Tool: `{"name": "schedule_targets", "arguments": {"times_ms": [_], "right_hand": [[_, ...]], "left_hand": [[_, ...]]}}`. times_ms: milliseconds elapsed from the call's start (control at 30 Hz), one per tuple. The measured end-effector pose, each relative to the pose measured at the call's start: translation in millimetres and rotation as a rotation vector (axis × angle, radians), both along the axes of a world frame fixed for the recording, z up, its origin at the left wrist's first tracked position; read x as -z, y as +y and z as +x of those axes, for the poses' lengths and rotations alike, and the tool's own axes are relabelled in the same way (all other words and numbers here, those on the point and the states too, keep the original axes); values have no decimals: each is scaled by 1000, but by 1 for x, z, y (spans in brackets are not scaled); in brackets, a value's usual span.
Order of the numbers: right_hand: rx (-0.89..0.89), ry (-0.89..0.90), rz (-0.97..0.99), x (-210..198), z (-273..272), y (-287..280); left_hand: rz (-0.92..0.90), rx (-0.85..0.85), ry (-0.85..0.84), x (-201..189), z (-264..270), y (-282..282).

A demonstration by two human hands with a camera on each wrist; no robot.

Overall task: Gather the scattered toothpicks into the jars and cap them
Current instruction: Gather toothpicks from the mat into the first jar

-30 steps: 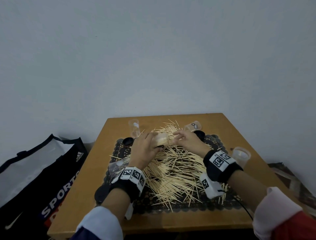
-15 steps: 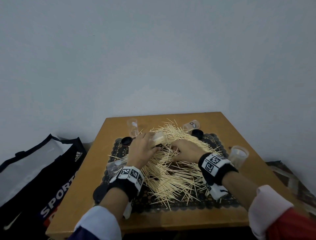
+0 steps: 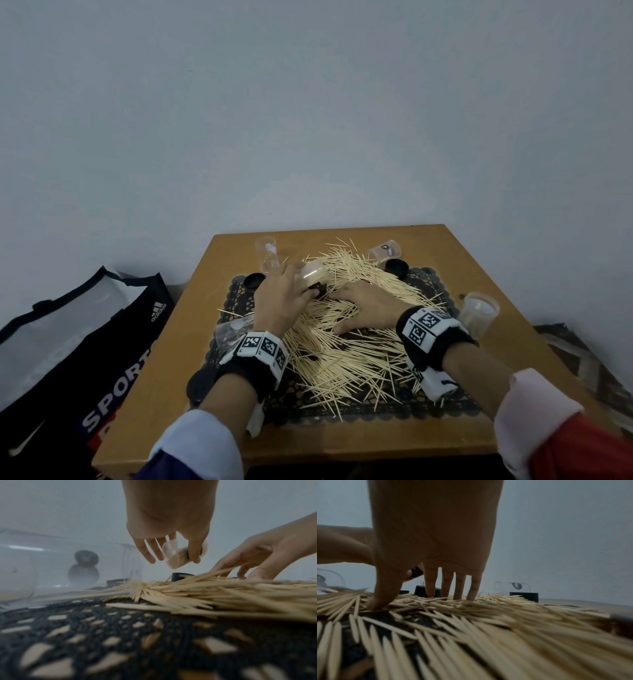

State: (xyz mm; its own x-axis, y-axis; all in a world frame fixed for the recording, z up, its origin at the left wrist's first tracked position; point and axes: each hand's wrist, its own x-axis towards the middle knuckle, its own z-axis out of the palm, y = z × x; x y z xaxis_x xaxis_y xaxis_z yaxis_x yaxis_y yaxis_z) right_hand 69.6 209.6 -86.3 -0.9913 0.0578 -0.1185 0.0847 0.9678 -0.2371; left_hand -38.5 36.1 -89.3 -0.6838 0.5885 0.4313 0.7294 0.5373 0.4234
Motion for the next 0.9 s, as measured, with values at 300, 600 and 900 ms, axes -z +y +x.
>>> {"name": "schedule_targets", "arguments": {"times_ms": [300,600,900], "right_hand": [[76,152,95,-4,0,-1],[166,152,157,-7,2,-4],[214,239,167,-11,6,-5]], "left_hand": [[-37,18,-19,1,0,1],[-61,14,-23,2,0,1],[-39,-97,50,5,-8,0]]}}
